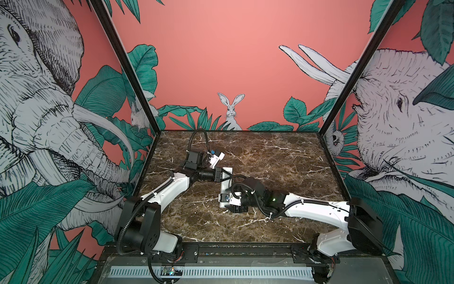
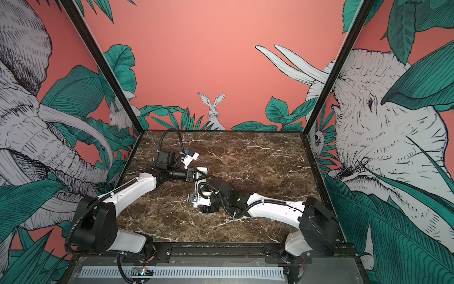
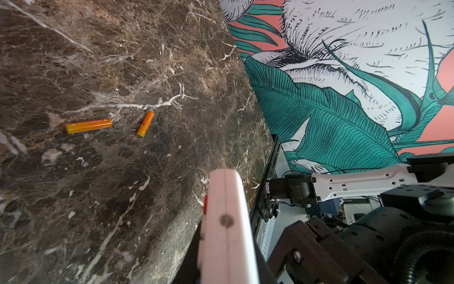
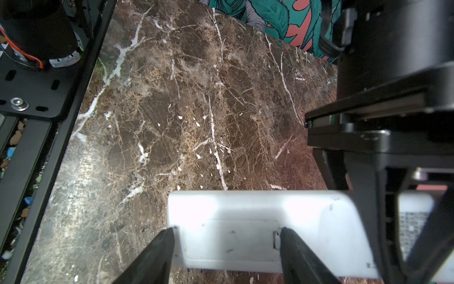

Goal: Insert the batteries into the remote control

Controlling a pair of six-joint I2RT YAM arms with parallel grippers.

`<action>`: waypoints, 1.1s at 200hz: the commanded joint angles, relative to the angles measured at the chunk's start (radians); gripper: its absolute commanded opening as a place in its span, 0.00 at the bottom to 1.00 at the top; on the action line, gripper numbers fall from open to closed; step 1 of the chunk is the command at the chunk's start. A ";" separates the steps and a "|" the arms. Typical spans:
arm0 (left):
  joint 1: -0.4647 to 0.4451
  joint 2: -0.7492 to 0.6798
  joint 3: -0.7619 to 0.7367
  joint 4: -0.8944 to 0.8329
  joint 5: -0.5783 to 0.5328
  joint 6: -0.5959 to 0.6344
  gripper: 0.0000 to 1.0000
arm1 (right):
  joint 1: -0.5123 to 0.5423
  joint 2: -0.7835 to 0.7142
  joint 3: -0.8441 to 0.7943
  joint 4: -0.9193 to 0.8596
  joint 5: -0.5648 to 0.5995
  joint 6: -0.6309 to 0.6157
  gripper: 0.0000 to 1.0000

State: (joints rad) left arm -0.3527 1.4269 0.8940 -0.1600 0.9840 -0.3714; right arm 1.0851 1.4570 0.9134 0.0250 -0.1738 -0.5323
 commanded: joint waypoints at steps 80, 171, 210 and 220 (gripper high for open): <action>0.000 -0.022 0.019 0.037 0.017 0.012 0.00 | 0.013 -0.038 -0.011 -0.056 -0.091 -0.006 0.57; 0.000 -0.022 0.019 0.036 0.018 0.012 0.00 | 0.012 -0.050 -0.018 -0.050 -0.086 -0.006 0.54; 0.000 -0.023 0.019 0.036 0.018 0.014 0.00 | 0.012 -0.059 -0.028 -0.035 -0.061 -0.005 0.54; -0.001 -0.022 0.019 0.036 0.019 0.014 0.00 | 0.012 -0.061 -0.030 -0.029 -0.055 -0.003 0.55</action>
State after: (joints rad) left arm -0.3538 1.4269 0.8940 -0.1745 0.9989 -0.3691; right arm 1.0836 1.4212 0.9081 0.0116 -0.1780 -0.5320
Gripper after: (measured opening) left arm 0.206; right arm 0.539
